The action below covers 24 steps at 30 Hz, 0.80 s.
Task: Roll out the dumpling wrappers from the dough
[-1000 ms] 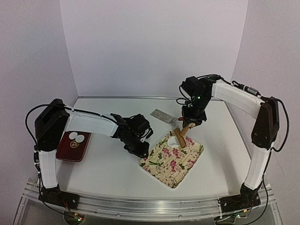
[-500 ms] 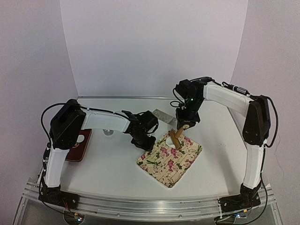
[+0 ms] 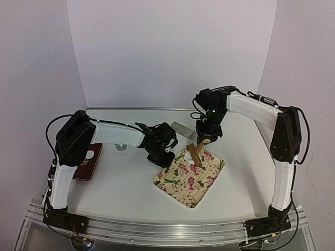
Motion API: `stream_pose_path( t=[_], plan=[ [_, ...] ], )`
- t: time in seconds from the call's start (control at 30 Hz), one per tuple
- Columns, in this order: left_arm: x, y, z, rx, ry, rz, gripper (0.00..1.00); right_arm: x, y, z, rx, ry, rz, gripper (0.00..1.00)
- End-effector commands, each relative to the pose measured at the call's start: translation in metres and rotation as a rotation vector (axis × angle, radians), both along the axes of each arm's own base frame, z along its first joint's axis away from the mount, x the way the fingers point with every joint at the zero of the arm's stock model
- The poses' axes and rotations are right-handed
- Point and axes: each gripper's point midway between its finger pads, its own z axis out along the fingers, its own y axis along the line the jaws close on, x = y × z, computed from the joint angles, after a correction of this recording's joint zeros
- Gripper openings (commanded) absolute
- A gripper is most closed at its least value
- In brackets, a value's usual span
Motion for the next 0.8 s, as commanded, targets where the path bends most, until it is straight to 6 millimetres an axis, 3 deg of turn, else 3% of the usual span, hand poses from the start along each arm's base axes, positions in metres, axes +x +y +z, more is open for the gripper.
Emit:
stream_pose_path(
  t=[0.0, 0.17, 0.77],
  plan=[
    [0.004, 0.0, 0.001, -0.01, -0.024, -0.014, 0.0, -0.002, 0.013, 0.053, 0.119, -0.075, -0.044, 0.0],
    [0.002, 0.003, 0.0, -0.003, -0.025, -0.02, 0.0, -0.006, 0.018, 0.072, 0.16, -0.099, -0.046, 0.0],
    [0.003, 0.0, 0.003, -0.007, -0.027, -0.022, 0.0, 0.002, 0.015, 0.014, 0.041, -0.024, -0.026, 0.0]
  ],
)
